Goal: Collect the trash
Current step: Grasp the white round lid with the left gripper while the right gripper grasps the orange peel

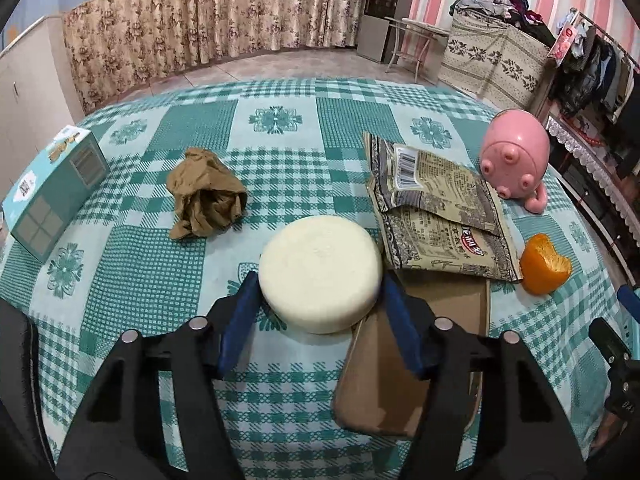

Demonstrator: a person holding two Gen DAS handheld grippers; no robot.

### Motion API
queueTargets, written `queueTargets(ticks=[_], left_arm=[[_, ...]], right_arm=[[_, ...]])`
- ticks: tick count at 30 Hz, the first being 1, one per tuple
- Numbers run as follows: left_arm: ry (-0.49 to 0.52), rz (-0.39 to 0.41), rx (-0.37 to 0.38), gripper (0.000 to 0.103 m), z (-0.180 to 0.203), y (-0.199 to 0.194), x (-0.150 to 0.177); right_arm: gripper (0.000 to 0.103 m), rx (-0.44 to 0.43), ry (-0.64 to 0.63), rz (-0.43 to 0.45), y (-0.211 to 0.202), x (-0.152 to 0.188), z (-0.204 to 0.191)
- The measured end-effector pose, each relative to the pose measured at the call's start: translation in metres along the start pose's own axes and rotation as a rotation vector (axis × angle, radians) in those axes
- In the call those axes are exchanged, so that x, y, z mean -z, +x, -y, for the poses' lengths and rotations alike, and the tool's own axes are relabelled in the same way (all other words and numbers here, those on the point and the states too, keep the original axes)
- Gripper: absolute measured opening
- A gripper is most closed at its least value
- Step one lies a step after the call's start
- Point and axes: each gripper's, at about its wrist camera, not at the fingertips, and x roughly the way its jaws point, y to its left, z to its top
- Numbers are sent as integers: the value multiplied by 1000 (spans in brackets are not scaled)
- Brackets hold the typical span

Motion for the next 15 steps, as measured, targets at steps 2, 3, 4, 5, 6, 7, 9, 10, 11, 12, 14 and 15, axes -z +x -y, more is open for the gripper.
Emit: queueTargets(ticks=[2, 3, 4, 5, 6, 7, 9, 10, 11, 12, 14, 15], left_arm=[[-10, 12, -3, 60, -2, -3, 1], [-13, 17, -5, 60, -4, -6, 1], [-14, 20, -10, 60, -5, -10, 2], [-15, 26, -21, 60, -6, -14, 4], [-15, 40, -41, 60, -10, -22, 7], [-18, 54, -56, 60, -12, -28, 10], [-25, 77, -85, 60, -20, -41, 17], [-26, 85, -102, 60, -23, -45, 20], [-23, 90, -118, 60, -27, -48, 24], [-19, 93, -132, 60, -29, -51, 25], [-12, 100, -161, 59, -36, -55, 30], [-15, 99, -168, 59, -40, -57, 33]], right_arm=[[95, -3, -16, 1, 1, -2, -7], [95, -6, -22, 2, 1, -1, -10], [95, -9, -29, 2, 1, -2, -13], [95, -14, -36, 3, 1, -2, -16], [95, -17, -41, 5, 0, -2, -16], [95, -21, -47, 5, 1, -2, -19], [95, -31, -58, 2, 5, -5, -27], [95, -38, -61, -3, 8, -7, -30], [95, -42, -62, -8, 10, -8, -32], [95, -50, -61, -12, 13, -10, -34], [95, -71, -64, -17, 19, -17, -40], [95, -69, -68, -18, 21, -18, -43]])
